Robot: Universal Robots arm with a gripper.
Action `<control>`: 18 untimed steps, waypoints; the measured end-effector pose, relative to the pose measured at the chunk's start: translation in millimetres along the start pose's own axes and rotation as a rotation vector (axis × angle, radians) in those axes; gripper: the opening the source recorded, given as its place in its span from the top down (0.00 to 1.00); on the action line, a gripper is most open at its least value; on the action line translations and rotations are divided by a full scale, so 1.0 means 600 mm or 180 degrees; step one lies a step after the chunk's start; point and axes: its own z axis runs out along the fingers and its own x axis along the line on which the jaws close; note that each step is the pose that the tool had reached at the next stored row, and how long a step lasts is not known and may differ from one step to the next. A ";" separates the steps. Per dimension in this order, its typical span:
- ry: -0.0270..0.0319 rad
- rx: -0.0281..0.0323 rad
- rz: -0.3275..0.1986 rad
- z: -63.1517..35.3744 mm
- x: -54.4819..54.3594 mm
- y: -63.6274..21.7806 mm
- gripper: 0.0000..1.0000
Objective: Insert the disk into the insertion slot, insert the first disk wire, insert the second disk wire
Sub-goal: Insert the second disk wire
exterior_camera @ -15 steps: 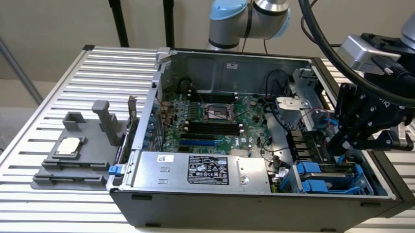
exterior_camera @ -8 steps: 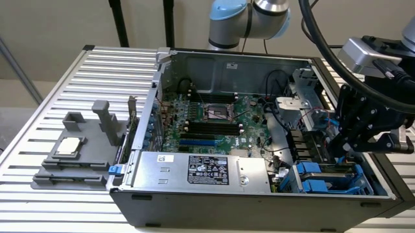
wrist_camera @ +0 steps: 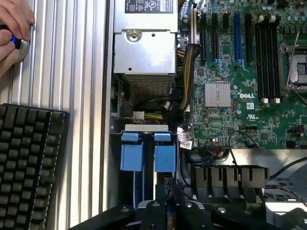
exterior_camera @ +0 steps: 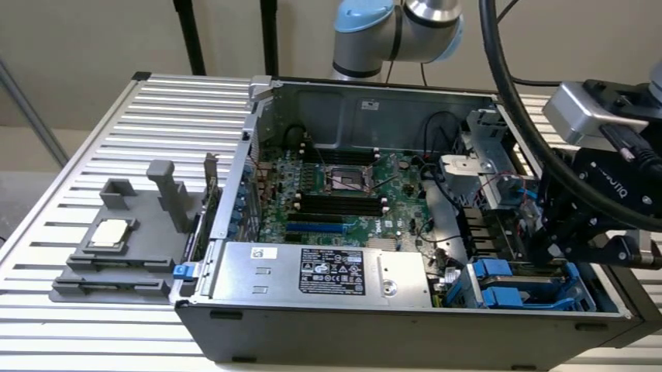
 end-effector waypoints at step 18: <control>-0.0110 0.0104 -0.0051 0.024 0.005 0.004 0.83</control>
